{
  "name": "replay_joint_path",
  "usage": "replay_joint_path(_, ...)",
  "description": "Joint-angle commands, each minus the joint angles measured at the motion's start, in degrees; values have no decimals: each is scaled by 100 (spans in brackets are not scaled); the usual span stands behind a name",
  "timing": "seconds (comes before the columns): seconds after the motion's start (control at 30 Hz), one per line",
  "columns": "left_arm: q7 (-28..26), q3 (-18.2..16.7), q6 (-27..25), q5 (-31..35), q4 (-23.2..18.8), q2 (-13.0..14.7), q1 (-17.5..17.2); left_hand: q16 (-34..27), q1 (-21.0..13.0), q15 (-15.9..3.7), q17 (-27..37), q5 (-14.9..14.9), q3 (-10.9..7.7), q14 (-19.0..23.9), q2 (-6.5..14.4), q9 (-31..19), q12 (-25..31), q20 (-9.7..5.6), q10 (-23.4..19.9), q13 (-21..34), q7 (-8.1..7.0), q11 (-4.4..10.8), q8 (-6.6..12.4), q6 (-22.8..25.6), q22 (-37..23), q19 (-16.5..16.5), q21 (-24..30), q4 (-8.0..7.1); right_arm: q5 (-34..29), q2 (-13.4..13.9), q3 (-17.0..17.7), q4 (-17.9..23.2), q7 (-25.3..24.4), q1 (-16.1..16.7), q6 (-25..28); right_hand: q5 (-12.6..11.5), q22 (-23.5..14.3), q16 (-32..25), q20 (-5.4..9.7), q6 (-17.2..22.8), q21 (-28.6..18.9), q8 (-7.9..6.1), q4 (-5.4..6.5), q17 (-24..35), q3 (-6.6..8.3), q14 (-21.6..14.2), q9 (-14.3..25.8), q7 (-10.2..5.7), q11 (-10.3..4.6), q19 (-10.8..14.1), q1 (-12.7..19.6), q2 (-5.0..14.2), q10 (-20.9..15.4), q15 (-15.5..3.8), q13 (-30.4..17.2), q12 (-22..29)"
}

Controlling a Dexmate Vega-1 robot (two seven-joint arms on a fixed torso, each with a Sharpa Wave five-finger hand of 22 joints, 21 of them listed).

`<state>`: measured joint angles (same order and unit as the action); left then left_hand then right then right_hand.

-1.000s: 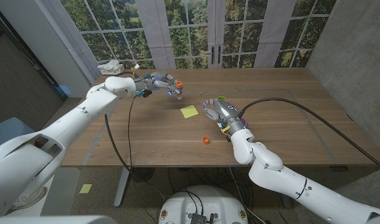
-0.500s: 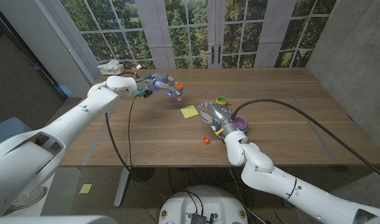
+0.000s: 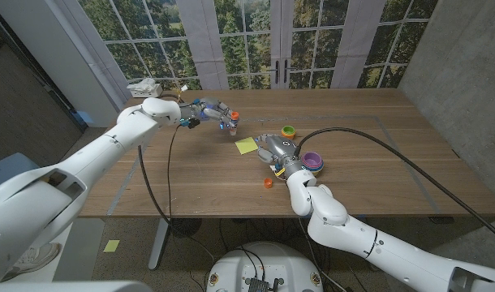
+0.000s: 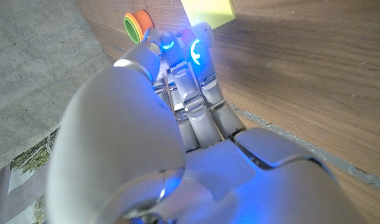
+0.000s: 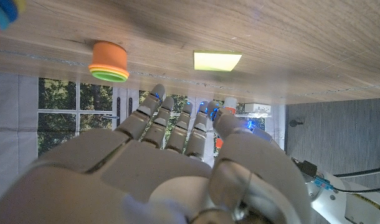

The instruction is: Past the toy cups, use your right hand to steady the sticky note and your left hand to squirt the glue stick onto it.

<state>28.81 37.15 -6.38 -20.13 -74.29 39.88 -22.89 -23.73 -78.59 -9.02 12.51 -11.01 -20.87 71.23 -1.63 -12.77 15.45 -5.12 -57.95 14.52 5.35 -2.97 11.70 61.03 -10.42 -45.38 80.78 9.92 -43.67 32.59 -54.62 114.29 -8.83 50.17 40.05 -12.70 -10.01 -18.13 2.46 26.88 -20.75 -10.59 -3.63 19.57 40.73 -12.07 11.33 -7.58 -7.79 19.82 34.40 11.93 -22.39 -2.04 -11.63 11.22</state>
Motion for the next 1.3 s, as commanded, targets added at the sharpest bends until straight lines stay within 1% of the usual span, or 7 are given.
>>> replay_joint_path(0.03,175,164,-38,122,263,-149,211,19,-180,-479,-8,-32,-6,459,185,-34,10,-671,-1041,505,-340,917,30,657,0,-52,-23,-6,-269,-147,-164,-167,206,-124,135,-6,-14,-9,683,-8,9,-13,-7,12,60,2,24,-26,-49,-12,73,37,36,-958,-6,-3)
replay_joint_path(0.3,331,266,124,197,613,-317,390,28,-186,-480,-15,-33,0,460,184,-33,-8,-672,-1034,501,-343,930,30,662,0,-59,-24,-5,-174,-218,-205,-290,408,-239,15,6,-13,6,664,-88,20,4,-25,22,47,56,24,-47,-60,-20,127,12,81,-971,-7,-9)
replay_joint_path(0.4,398,305,188,217,776,-389,452,33,-184,-480,-18,-33,3,456,182,-33,-7,-670,-1044,503,-343,925,26,653,-1,-62,-24,-7,-49,-217,-202,-266,628,-308,-31,9,-13,14,659,-106,24,5,-30,25,46,80,24,-48,-70,-21,147,14,104,-965,-7,-15)
replay_joint_path(0.63,521,383,337,270,1050,-519,548,38,-183,-480,-22,-33,7,461,186,-33,-16,-667,-1046,503,-339,927,24,652,1,-61,-30,-11,32,-261,-225,-344,624,-368,-167,100,-14,-3,590,-193,35,-1,31,52,-200,101,27,43,14,0,34,-115,144,-901,-10,0)
replay_joint_path(0.87,559,423,353,319,1051,-537,563,52,-182,-481,-32,-33,13,456,187,-33,-25,-666,-1051,504,-346,932,22,651,0,-71,-29,-13,14,-321,-292,-405,640,-401,-134,117,-14,4,560,-209,48,-9,35,57,-262,135,27,51,13,-8,16,-103,179,-894,-10,-5)
replay_joint_path(1.2,615,506,287,401,993,-554,576,60,-187,-480,-36,-35,19,468,190,-34,-38,-670,-1045,513,-344,929,23,656,1,-70,-36,-11,-51,-360,-406,-513,691,-512,-146,106,-12,16,556,-241,62,-10,-3,52,-252,160,25,22,-21,-16,76,-40,204,-916,-8,-5)
replay_joint_path(1.3,604,521,278,436,964,-546,579,61,-187,-480,-36,-35,22,469,187,-34,-38,-669,-1049,516,-332,928,22,656,1,-70,-36,-11,-14,-370,-421,-528,776,-552,-167,104,-8,37,503,-268,79,-12,-102,24,-282,172,21,35,-6,-28,130,-123,211,-895,-5,0)
